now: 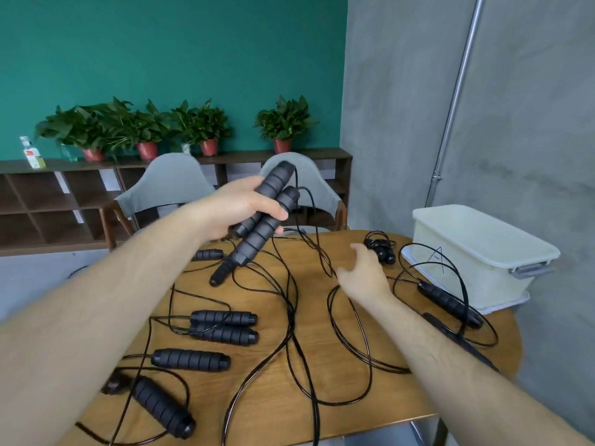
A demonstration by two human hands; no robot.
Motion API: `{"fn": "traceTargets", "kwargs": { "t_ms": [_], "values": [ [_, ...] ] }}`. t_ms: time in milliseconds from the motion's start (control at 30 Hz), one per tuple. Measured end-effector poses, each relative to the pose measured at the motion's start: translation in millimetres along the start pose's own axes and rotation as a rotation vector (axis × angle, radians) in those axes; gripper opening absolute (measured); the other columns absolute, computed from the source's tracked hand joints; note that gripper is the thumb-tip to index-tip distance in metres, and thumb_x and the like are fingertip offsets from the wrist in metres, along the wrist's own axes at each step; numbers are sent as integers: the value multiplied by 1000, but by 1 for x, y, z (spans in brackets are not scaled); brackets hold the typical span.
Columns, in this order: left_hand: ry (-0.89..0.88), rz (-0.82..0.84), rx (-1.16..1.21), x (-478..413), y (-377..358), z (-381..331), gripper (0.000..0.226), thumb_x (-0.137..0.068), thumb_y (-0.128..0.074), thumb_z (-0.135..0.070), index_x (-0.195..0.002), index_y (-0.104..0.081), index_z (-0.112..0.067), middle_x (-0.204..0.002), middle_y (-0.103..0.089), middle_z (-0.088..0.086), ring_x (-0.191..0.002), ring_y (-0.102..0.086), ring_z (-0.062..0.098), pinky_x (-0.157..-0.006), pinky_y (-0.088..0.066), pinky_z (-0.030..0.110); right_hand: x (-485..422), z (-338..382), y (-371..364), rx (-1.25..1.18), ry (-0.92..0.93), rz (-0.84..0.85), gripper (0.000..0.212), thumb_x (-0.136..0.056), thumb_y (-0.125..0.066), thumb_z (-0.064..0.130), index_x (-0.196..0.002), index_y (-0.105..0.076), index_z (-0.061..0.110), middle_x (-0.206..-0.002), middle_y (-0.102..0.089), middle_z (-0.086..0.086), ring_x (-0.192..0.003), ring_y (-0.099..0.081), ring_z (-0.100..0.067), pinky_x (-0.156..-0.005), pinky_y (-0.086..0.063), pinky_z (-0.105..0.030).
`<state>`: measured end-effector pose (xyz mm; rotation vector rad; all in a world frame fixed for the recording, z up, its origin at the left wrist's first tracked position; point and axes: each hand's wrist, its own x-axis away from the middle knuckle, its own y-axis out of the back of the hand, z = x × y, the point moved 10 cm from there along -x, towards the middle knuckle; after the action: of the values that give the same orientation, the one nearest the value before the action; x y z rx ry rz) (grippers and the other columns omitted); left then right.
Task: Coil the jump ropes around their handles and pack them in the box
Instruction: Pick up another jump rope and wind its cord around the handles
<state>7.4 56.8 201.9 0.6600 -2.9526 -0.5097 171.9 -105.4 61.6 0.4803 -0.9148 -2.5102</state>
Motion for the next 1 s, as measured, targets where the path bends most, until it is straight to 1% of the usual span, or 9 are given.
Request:
{"fn": "traceTargets", "kwargs": {
  "t_ms": [233,333,400,500,633,733,833,933,1000],
  "values": [
    [-156,-106,-723,16,28,-83,44,-74,-85,-20,-103,-63,-45,-92,-71,-13,-82,-68,10,-70,-51,28,-17,122,42,-328,462,2,82,-84,-76,46,-152,-31,41,-156,-36,17,-143,-31,-2,-113,-28,-25],
    [-173,-132,-739,22,36,-92,42,-75,-85,-19,-101,-63,-43,-94,-71,-10,-83,-68,12,-71,-50,28,-21,152,47,-377,501,11,45,-92,-69,41,-134,-54,36,-125,-62,21,-122,-51,3,-104,-37,-18],
    [-199,-199,-643,28,50,-96,41,-75,-85,-17,-103,-65,-39,-95,-72,-7,-85,-69,15,-71,-51,27,-24,160,46,-332,470,11,18,-99,-56,42,-104,-66,27,-94,-71,10,-96,-62,-2,-94,-49,-30],
    [-243,-374,-410,38,82,-103,44,-74,-84,-12,-110,-67,-31,-96,-72,-6,-86,-68,15,-75,-52,27,-24,158,37,-288,418,54,32,-105,-40,44,-89,-61,27,-76,-67,2,-77,-64,-9,-74,-48,-28],
    [-238,-535,-372,46,111,-100,36,-73,-83,-14,-105,-69,-21,-101,-74,4,-88,-67,25,-87,-53,36,-20,140,24,-192,396,70,44,-106,-35,49,-77,-54,21,-72,-59,2,-76,-66,-20,-66,-47,-27],
    [-146,-585,-273,45,120,-79,22,-77,-80,-15,-93,-66,-11,-87,-69,6,-78,-62,27,-78,-51,36,-14,129,18,-213,368,93,47,-106,-37,48,-70,-47,19,-65,-50,3,-65,-60,-17,-55,-41,-20],
    [-14,-489,21,40,104,-41,15,-83,-75,-11,-93,-64,-12,-86,-66,9,-75,-64,27,-77,-57,43,-12,136,30,-279,367,32,49,-105,-41,46,-63,-41,22,-62,-45,7,-62,-47,-9,-59,-35,-26],
    [38,-251,396,30,61,-11,20,-92,-67,-10,-112,-65,-8,-109,-69,17,-86,-74,25,-74,-62,43,-12,149,38,-312,370,14,48,-105,-40,47,-65,-42,20,-63,-45,6,-63,-46,-11,-61,-36,-29],
    [26,-142,540,26,35,-5,22,-94,-62,-10,-116,-66,-7,-122,-69,18,-97,-75,29,-70,-62,39,-10,160,39,-280,402,20,48,-105,-38,48,-71,-52,16,-71,-57,3,-70,-54,-14,-67,-43,-34]
  ]
}}
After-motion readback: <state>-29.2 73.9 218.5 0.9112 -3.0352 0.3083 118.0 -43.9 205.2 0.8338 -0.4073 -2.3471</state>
